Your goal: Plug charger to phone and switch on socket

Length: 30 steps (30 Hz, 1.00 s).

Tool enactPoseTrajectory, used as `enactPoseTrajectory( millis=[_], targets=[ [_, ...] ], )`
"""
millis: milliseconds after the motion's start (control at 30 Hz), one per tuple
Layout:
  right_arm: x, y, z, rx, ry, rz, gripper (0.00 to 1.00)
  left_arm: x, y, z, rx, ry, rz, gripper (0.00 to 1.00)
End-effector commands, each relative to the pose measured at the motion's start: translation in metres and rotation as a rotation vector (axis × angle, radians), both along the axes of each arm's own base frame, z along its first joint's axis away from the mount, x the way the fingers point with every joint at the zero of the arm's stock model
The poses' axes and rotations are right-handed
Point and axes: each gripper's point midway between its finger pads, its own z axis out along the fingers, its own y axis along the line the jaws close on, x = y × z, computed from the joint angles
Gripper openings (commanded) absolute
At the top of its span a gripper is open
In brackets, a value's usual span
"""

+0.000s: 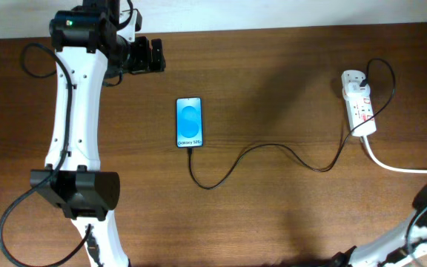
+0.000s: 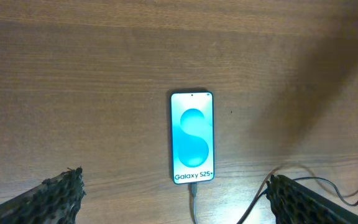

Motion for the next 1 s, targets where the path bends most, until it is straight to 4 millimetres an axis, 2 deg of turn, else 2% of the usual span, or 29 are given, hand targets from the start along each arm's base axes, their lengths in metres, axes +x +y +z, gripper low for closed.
enactPoseTrajectory(
  millis=[0,33,100,167,233,300,400,500,767,967],
  targets=[
    [-0.007,0.059,0.1,-0.157,-0.194,0.186,0.98,0.001,0.002,-0.005,0.005,0.012,0.006,0.99],
    [-0.013,0.076,0.117,-0.184,-0.223,0.226,0.98,0.001,0.002,-0.005,0.005,0.012,0.006,0.99],
    [-0.036,0.125,0.158,-0.264,-0.285,0.336,0.98,0.001,0.002,-0.005,0.005,0.012,0.007,0.99],
    [-0.065,0.174,0.184,-0.308,-0.327,0.436,0.98,0.001,0.002,-0.005,0.005,0.012,0.007,0.99],
    [-0.089,0.201,0.191,-0.298,-0.331,0.48,0.98,0.001,0.002,-0.005,0.005,0.012,0.006,0.99],
    [-0.124,0.225,0.187,-0.259,-0.293,0.506,0.98,0.001,0.002,-0.005,0.005,0.012,0.007,0.99],
    [-0.146,0.236,0.186,-0.246,-0.277,0.507,0.98,0.001,0.002,-0.005,0.005,0.011,0.007,0.99],
    [-0.148,0.237,0.187,-0.25,-0.282,0.507,0.98,0.001,0.002,-0.005,0.005,0.012,0.006,0.99],
    [-0.129,0.228,0.172,-0.204,-0.227,0.509,0.98,0.001,0.002,-0.005,0.005,0.012,0.007,0.99],
    [-0.105,0.216,0.15,-0.142,-0.153,0.512,0.98,0.001,0.002,-0.005,0.005,0.012,0.007,0.99]
  ],
)
